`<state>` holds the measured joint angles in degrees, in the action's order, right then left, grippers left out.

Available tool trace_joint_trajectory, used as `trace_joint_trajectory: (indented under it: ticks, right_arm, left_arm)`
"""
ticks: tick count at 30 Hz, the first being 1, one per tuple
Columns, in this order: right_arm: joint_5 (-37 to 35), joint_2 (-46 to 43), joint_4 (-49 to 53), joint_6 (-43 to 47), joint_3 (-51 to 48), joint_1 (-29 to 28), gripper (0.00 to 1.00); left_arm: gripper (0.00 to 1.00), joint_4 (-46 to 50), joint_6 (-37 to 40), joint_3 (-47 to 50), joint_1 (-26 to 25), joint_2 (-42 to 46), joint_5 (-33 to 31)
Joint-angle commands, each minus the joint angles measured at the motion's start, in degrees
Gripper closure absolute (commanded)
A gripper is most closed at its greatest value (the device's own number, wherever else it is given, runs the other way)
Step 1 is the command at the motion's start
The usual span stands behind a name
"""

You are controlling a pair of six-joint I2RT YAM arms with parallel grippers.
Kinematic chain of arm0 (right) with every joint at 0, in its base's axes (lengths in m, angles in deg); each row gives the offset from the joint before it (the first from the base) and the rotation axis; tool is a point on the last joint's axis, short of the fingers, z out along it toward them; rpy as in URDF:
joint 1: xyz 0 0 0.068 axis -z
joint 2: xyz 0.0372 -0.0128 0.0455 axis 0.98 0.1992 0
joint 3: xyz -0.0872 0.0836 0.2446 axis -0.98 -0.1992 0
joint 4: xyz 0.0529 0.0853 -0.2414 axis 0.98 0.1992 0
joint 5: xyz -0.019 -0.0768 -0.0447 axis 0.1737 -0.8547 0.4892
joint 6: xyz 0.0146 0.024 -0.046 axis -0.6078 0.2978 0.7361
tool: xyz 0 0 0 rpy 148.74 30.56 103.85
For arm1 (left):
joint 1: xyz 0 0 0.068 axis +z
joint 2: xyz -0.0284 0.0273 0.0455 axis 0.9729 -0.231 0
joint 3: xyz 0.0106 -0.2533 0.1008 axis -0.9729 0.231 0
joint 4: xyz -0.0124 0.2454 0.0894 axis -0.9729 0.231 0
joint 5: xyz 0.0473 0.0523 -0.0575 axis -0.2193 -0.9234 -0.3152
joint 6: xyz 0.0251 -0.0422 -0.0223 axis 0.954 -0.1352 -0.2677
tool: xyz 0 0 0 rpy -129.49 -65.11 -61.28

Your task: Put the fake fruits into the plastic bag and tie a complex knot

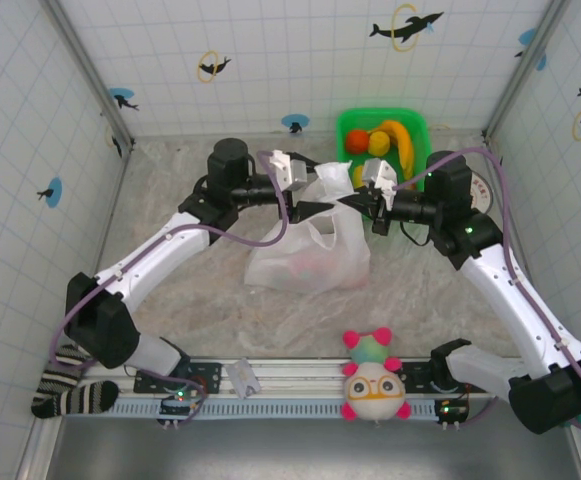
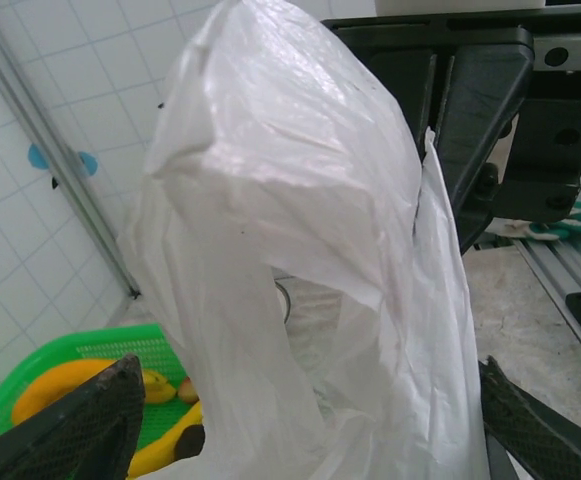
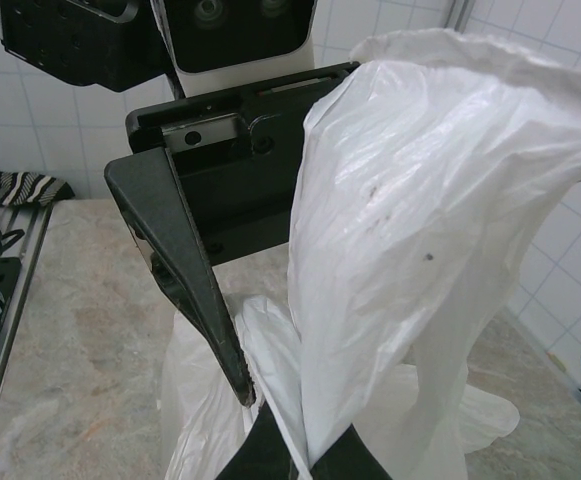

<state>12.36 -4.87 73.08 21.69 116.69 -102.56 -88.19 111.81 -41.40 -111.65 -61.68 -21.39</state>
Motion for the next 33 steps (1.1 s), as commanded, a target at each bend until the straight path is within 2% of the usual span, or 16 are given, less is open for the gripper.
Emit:
trace_joint_trajectory:
  ticks: [1, 5, 8, 16, 25, 28, 33]
  right_arm:
    - [0.7, -1.3, -0.1, 0.9, -0.7, -0.3, 1.0]
    - [0.5, -1.5, 0.4, 1.4, -0.9, -0.4, 1.0]
    - [1.0, -1.4, -0.1, 1.3, -1.0, -0.4, 1.0]
    - [0.8, -1.4, -0.1, 1.2, -0.5, -0.6, 1.0]
    - [1.0, -1.6, -0.5, 1.0, -0.7, -0.8, 1.0]
    - [0.9, -1.7, -0.8, 0.9, -0.6, -0.9, 1.0]
    - [0.5, -1.6, -0.3, 0.7, -0.4, -0.7, 1.0]
  left_arm:
    - [0.17, -3.7, -1.6, 2.0, 0.7, 1.2, 0.4]
    - [0.09, -4.4, -1.5, 2.9, 1.7, 2.3, 0.4]
    - [0.07, -6.1, -2.2, 2.7, 1.8, 1.4, 3.3]
    - [0.16, -6.5, -3.1, -1.0, 0.6, -2.9, 10.3]
    - [0.45, -6.4, -3.4, -2.7, -0.1, -5.2, 13.1]
    - [0.57, -6.3, -3.5, -3.0, -0.2, -5.5, 13.8]
    - [0.87, -6.1, -3.3, -2.7, -0.2, -4.9, 14.0]
